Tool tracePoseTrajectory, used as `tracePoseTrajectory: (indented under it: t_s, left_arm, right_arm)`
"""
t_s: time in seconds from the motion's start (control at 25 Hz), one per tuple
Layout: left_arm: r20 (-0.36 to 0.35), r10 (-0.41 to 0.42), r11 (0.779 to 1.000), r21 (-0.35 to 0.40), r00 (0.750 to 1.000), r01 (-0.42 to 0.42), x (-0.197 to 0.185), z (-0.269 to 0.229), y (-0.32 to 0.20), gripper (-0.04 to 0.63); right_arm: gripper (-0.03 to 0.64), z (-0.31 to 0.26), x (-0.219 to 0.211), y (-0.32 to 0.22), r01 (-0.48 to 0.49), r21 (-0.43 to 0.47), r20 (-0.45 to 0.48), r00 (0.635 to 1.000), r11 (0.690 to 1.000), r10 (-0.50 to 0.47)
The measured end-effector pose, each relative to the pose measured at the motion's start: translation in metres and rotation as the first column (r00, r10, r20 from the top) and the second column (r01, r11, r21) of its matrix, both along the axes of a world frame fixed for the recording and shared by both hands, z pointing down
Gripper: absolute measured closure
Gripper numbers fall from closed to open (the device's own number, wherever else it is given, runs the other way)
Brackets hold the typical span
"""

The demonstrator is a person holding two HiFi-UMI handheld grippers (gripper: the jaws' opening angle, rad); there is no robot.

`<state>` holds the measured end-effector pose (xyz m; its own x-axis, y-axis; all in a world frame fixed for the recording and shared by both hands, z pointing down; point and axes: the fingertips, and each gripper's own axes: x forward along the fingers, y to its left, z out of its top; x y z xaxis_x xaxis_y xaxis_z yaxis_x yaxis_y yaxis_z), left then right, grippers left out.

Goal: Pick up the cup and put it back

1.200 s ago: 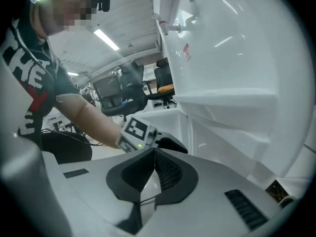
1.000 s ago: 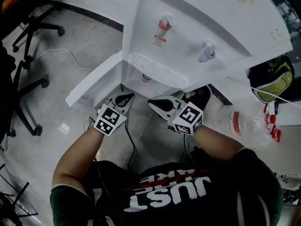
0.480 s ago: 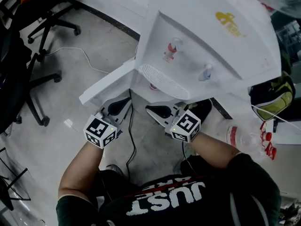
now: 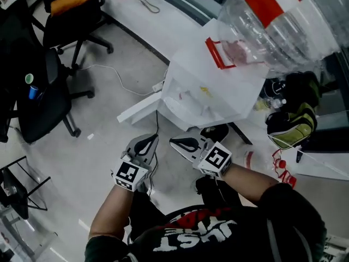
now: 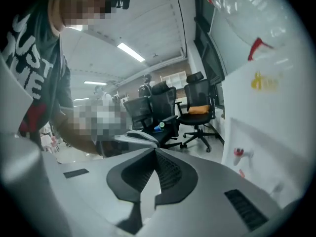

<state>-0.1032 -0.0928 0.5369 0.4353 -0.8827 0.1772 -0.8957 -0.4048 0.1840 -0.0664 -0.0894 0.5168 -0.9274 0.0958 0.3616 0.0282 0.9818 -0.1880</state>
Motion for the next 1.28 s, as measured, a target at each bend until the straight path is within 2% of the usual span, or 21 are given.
tracePoseTrajectory:
  t_s: [0.24, 0.4, 0.56, 0.76, 0.88, 1.04, 1.28]
  left_arm:
    - [-0.039, -0.037, 0.999, 0.018, 0.999, 0.038, 0.009, -0.143, 0.030, 0.588]
    - [-0.007, 0.025, 0.999, 0.040, 1.000, -0.024, 0.019, -0.215, 0.066, 0.588]
    - [0.019, 0.090, 0.993, 0.080, 0.996, -0.091, 0.003, -0.272, 0.086, 0.588]
    - [0.045, 0.182, 0.980, 0.073, 0.982, -0.185, -0.004, -0.303, 0.112, 0.588]
    - [0.067, 0.214, 0.974, 0.057, 0.974, -0.218, 0.003, -0.314, 0.122, 0.588]
    - [0.063, 0.196, 0.977, 0.074, 0.979, -0.201, 0.025, -0.329, 0.121, 0.588]
    - [0.009, 0.147, 0.987, 0.066, 0.989, -0.147, 0.063, -0.331, 0.106, 0.588]
  right_arm:
    - [0.583, -0.152, 0.020, 0.005, -0.041, 0.045, 0.021, 0.999, 0.998, 0.040]
    - [0.583, -0.220, 0.032, 0.024, -0.100, 0.073, 0.033, 0.995, 0.992, 0.098]
    - [0.584, -0.270, 0.031, 0.038, -0.206, 0.108, 0.072, 0.977, 0.973, 0.199]
    - [0.583, -0.297, 0.042, 0.056, -0.358, 0.046, 0.106, 0.930, 0.933, 0.352]
    - [0.583, -0.309, 0.060, 0.062, -0.407, 0.008, 0.119, 0.907, 0.913, 0.404]
    - [0.583, -0.312, 0.095, 0.062, -0.416, 0.017, 0.096, 0.906, 0.909, 0.413]
    - [0.584, -0.322, 0.140, 0.052, -0.398, 0.029, 0.097, 0.914, 0.917, 0.394]
